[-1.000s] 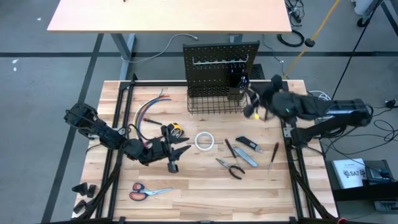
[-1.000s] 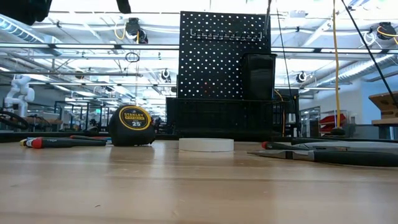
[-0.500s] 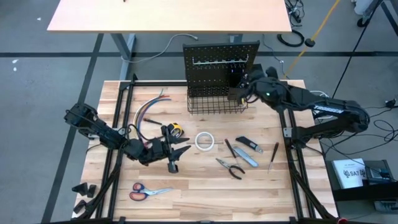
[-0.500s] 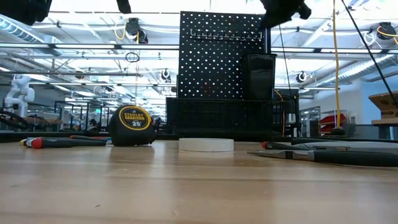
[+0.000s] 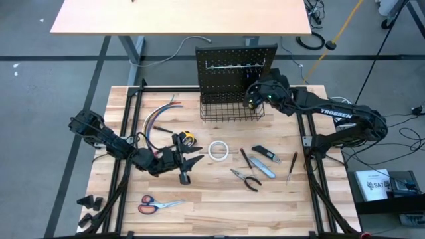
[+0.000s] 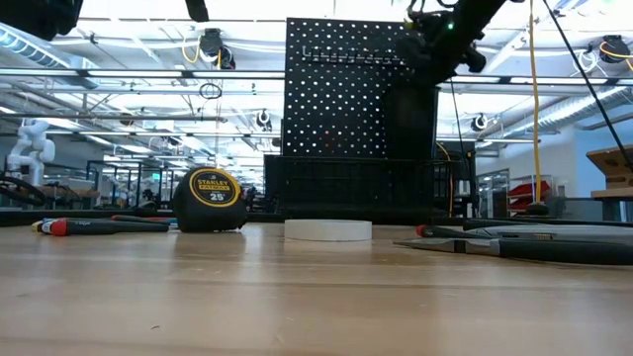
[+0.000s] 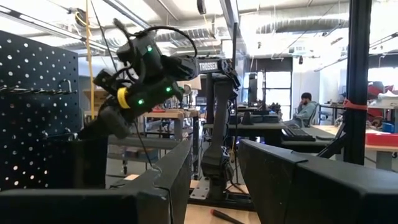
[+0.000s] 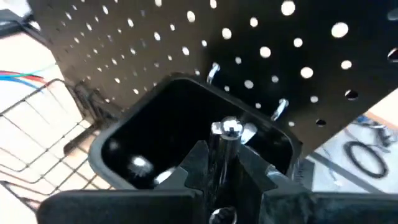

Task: Hang tools onto peg board
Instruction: Put the tire pressure gauge pen into the black bin on the peg board, then put the black pliers into the black bin on the peg board

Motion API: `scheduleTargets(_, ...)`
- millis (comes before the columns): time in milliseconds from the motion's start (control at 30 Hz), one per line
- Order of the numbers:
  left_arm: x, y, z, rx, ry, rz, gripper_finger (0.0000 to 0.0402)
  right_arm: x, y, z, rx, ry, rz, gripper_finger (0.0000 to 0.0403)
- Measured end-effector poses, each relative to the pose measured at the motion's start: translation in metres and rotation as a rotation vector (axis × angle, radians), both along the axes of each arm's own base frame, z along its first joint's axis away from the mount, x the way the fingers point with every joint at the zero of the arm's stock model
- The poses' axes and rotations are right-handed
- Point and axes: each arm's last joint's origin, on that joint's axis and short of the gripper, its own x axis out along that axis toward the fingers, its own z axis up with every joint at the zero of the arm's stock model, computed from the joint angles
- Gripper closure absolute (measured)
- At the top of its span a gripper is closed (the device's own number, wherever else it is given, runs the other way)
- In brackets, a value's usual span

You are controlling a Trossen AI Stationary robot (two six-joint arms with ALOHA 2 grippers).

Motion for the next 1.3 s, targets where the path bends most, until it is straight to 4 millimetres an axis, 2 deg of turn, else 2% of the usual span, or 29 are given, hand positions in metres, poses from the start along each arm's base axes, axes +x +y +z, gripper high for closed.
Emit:
scheduleTargets(267, 0.0, 0.0, 0.0, 0.001, 0.002, 0.0, 0.0262, -0.001, -0.003, -0.002, -0.008, 0.027, -0.002, 0.0364)
scheduleTargets(333, 0.0, 0.0, 0.0, 0.0, 0.001, 0.0, 0.0262, 0.0, -0.003, -0.002, -0.015, 0.033, 0.005, 0.0328)
scheduleTargets(567, 0.0, 0.0, -0.001, 0.004, 0.008, 0.0, 0.0262, -0.001, -0.003, 0.004, -0.019, 0.02, 0.008, 0.0156)
scheduleTargets(667, 0.0, 0.0, -0.001, 0.004, 0.009, 0.0, 0.0262, -0.001, -0.003, 0.009, -0.029, 0.028, 0.021, 0.0104)
scheduleTargets(767, 0.0, 0.0, -0.001, 0.006, 0.013, 0.0, 0.0262, 0.0, -0.002, 0.016, -0.029, 0.013, 0.034, 0.0072)
scheduleTargets(900, 0.0, 0.0, -0.001, 0.006, 0.013, 0.0, 0.0262, 0.0, 0.002, 0.029, -0.039, -0.01, 0.046, 0.0056)
scheduleTargets(1100, 0.001, 0.0, -0.001, 0.008, 0.016, 0.0, 0.0262, -0.006, 0.013, 0.052, -0.01, -0.023, 0.059, 0.0054)
scheduleTargets(1200, 0.001, 0.0, -0.002, 0.009, 0.018, 0.0, 0.0262, -0.01, 0.024, 0.06, 0.086, -0.043, 0.132, 0.0054)
scheduleTargets(1300, 0.001, -0.001, -0.003, 0.014, 0.028, 0.0, 0.0262, -0.014, 0.041, 0.06, 0.267, -0.073, 0.272, 0.0054)
